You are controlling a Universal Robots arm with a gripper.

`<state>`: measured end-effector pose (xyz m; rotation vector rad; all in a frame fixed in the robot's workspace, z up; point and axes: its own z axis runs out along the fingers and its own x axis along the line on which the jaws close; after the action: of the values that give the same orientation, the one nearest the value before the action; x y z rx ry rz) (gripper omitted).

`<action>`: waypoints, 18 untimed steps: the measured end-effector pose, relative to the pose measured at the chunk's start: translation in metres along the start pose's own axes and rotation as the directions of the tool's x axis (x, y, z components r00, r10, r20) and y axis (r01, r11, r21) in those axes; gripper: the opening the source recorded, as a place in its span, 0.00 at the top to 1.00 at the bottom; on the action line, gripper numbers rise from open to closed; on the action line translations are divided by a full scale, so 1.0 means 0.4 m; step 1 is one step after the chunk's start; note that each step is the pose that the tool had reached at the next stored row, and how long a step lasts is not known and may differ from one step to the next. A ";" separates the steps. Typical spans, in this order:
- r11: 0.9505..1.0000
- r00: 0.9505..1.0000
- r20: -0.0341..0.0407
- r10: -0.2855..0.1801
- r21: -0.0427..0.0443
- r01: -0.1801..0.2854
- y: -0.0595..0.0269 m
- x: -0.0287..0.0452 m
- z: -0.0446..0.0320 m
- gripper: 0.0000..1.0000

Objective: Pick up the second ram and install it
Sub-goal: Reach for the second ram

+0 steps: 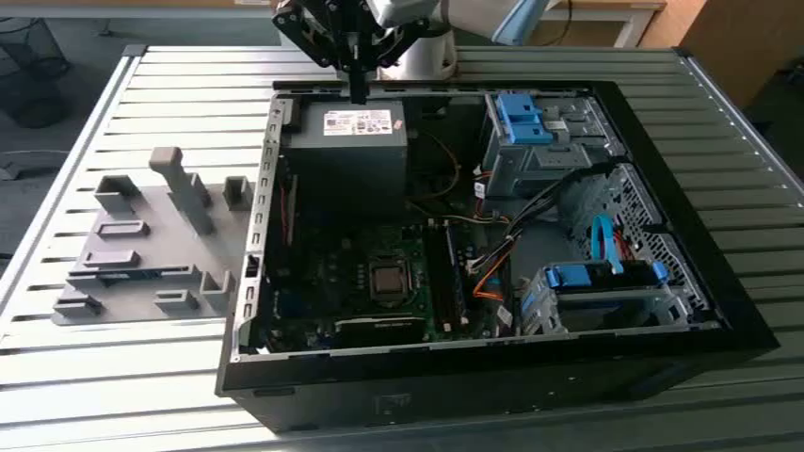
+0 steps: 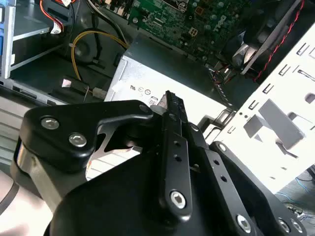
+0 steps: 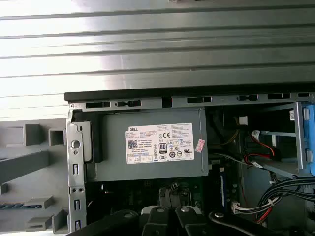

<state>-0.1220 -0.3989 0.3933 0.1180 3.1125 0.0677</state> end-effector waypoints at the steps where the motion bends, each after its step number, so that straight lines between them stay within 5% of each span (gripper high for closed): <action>1: 1.000 1.000 0.000 0.000 0.000 0.000 0.000 0.000 0.000 0.89; 18: 1.000 1.000 0.000 0.000 0.000 0.000 -0.001 0.013 0.000 0.89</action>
<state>-0.1273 -0.3989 0.3933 0.1179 3.1125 0.0676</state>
